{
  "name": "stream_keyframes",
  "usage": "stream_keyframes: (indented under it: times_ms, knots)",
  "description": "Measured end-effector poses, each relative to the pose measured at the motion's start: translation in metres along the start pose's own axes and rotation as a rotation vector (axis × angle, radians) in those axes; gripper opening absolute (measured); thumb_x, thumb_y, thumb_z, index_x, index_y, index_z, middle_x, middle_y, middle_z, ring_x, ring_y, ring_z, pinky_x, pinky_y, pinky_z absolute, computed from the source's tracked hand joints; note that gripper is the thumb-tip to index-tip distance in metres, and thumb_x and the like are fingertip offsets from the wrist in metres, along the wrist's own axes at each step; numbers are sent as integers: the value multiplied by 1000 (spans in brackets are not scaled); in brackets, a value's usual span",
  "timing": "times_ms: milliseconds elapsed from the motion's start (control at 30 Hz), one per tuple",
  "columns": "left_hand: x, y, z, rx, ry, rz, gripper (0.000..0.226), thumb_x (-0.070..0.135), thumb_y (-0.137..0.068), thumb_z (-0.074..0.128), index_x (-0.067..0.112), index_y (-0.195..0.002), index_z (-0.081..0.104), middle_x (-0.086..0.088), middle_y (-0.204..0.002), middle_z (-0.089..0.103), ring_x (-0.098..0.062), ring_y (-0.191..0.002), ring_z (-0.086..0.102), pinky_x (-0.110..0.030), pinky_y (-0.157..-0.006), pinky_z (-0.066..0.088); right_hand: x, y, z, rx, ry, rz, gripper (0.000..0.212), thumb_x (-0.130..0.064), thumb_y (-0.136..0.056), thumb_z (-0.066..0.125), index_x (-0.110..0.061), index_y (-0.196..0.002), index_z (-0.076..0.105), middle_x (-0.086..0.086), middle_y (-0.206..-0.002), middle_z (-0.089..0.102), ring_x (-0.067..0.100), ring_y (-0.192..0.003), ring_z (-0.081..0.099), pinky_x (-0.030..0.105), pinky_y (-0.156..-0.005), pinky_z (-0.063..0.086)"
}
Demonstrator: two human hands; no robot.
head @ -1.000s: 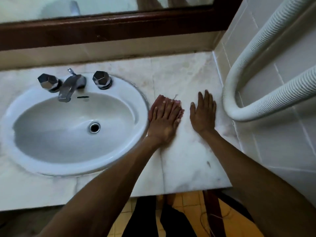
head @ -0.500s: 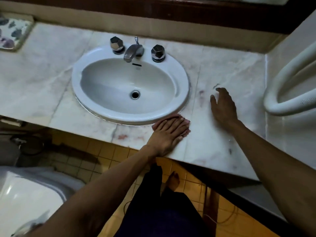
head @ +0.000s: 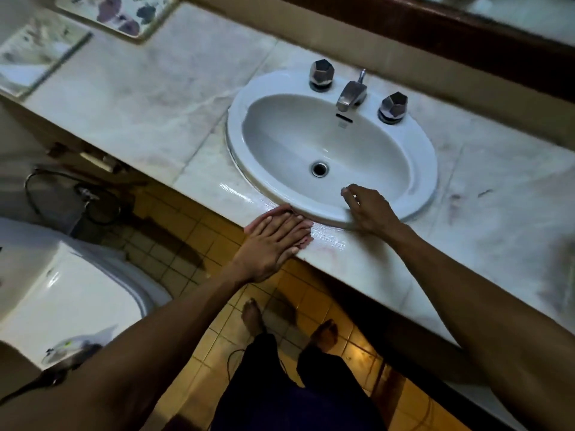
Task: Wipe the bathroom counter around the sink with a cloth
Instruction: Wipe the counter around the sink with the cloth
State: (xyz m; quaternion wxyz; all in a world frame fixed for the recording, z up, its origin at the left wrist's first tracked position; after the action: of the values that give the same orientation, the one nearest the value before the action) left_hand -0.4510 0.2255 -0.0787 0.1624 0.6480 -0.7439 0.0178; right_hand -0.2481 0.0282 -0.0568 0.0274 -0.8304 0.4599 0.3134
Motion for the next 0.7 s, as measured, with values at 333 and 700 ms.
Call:
stream_keyframes:
  times_ms: [333,700]
  knots:
    - [-95,5,-20,147,175,-448,59,47,-108,16,30,-162,-2,3,-171,-9,-21,-156,-17,-52,-126,-4,-77,-29,58,-110,62,74,51,-58,-102,25,-19,-85,53,6,-86,63,30,-84,57,36,-71,39]
    - [-228,44,-41,90,50,-87,56,47,-108,13,41,-158,-11,10,-169,-17,-16,-156,-17,-56,-125,-3,-130,-46,87,58,145,192,51,-54,-103,18,-18,-86,49,9,-88,66,34,-86,59,38,-75,39]
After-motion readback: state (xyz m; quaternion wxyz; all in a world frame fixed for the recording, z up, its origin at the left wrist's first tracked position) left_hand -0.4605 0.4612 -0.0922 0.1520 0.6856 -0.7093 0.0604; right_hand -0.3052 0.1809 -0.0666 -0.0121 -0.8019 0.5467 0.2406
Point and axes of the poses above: each hand's wrist, its own y-axis away from the middle knuckle, its own z-axis out of the palm, x = y × z, the point moved 2 cm from there along -y, towards the middle knuckle
